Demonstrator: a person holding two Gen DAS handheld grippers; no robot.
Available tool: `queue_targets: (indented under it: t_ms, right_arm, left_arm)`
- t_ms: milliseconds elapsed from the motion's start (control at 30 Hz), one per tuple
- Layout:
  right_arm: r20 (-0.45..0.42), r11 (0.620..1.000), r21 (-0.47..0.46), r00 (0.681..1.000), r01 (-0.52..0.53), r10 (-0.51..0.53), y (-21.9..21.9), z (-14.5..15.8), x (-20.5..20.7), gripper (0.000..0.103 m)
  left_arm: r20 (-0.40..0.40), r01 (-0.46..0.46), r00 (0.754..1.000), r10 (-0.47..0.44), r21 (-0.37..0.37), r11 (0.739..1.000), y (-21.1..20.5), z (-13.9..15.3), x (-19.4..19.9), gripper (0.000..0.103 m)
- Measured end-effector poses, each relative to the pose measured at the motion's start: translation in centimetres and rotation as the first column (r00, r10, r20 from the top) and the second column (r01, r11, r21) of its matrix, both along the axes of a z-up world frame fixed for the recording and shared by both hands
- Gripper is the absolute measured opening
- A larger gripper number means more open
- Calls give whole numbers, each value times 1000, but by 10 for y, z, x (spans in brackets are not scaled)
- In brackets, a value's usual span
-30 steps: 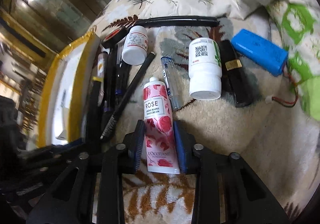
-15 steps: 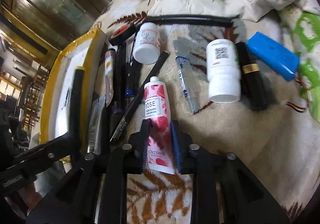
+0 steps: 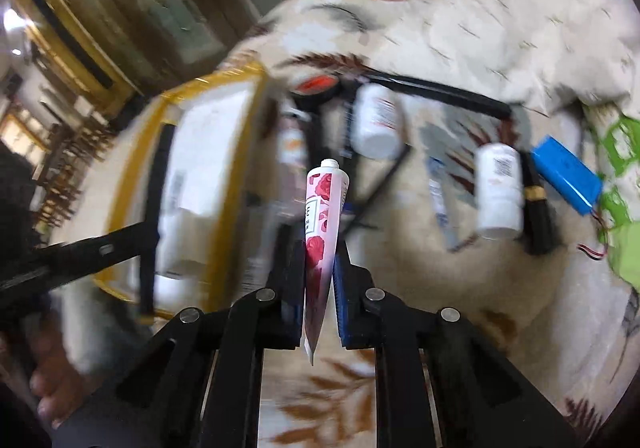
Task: Organize objects
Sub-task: 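Lower the tube and marker into the white tray and open both tools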
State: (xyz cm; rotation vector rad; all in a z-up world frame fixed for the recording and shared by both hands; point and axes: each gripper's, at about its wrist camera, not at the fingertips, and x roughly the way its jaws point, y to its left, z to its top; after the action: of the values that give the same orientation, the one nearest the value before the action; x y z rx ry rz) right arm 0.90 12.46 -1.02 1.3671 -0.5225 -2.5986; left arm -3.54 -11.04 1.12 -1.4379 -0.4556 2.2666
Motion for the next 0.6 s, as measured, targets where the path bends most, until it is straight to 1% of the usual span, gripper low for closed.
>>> queue_targets:
  t_ms: [33, 133, 233, 300, 467, 600]
  right_arm:
    - [-11, 1000, -26, 1000, -15, 15, -6, 6, -1, 12]
    - [-40, 997, -39, 997, -65, 64, -26, 19, -6, 12]
    - [-44, 992, -54, 993, -116, 114, -48, 22, -12, 12]
    - [-43, 988, -59, 989, -143, 140, -61, 22, -15, 12]
    - [-41, 981, -14, 980, -194, 194, -87, 18, -30, 12]
    - [-19, 975, 26, 975, -219, 219, -104, 7, -52, 12]
  left_arm:
    - [-3, -11, 1000, 11, -5, 1000, -6, 1, -2, 13]
    - [-5, -44, 999, 44, -6, 999, -26, 4, -8, 13]
    - [-15, -78, 997, 77, -57, 995, -40, 2, -13, 13]
    - [-2, -89, 996, 89, -59, 994, -47, -3, -16, 13]
    - [34, -121, 992, 125, -95, 988, -61, -20, -22, 13]
    - [58, -135, 988, 141, -103, 986, -69, -28, -27, 13]
